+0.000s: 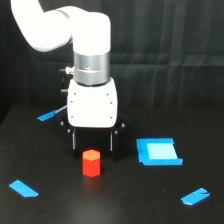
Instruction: Pick up the red object from the table
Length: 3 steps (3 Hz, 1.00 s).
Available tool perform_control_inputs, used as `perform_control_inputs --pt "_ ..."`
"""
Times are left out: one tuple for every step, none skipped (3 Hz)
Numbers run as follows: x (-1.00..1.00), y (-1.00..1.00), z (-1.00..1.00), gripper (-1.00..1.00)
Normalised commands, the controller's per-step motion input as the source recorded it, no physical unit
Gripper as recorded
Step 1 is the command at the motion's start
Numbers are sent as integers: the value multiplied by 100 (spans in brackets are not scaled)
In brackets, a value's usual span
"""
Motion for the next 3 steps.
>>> perform_control_inputs --pt "2 -84 6 98" --pt "1 -62 -6 57" --pt "5 -6 -11 -89"
